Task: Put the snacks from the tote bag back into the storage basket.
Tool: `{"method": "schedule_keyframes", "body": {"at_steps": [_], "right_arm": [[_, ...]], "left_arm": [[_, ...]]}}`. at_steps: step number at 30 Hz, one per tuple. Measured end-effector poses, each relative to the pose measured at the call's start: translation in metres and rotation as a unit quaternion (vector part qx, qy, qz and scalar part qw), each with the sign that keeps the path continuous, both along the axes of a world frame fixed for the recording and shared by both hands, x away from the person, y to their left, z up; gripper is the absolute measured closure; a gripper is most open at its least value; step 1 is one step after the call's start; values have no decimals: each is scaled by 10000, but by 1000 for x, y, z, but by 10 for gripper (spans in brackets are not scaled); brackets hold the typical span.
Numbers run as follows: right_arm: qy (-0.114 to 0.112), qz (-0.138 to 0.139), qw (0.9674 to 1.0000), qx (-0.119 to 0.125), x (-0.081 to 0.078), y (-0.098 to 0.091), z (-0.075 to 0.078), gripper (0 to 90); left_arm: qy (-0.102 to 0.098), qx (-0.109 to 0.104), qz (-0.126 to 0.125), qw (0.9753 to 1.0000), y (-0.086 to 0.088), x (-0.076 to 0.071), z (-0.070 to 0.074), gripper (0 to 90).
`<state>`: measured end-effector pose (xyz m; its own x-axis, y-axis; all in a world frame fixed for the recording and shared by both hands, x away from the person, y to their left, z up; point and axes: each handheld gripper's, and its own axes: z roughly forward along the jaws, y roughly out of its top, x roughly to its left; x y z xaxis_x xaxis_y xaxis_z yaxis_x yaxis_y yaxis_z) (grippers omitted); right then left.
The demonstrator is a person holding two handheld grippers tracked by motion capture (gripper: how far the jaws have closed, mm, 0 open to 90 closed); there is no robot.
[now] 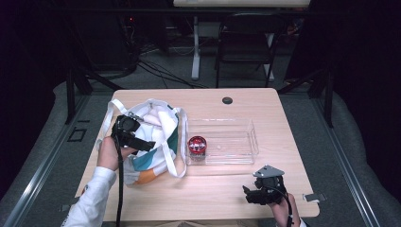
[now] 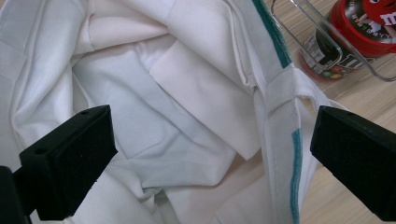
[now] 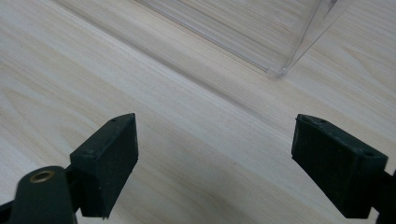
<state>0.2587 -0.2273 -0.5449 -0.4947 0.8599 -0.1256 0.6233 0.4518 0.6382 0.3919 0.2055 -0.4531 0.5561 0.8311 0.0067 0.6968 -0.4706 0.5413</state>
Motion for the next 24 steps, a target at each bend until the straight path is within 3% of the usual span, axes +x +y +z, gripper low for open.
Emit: {"method": "schedule_keyframes", "body": {"at_steps": [9,18,24], "right_arm": [[-5,28,10000,-36,-1,0,0,142],[-43,17,10000,-43,-2,1,0,142],[-37,13,10000,-13,-1,1,0,141]], "left_arm": [[20,5,9,10000,7,-6,-8,5],[-258,-171,147,9994,18,-14,-6,5],[-276,-298,143,9991,20,-16,-4,5]]}}
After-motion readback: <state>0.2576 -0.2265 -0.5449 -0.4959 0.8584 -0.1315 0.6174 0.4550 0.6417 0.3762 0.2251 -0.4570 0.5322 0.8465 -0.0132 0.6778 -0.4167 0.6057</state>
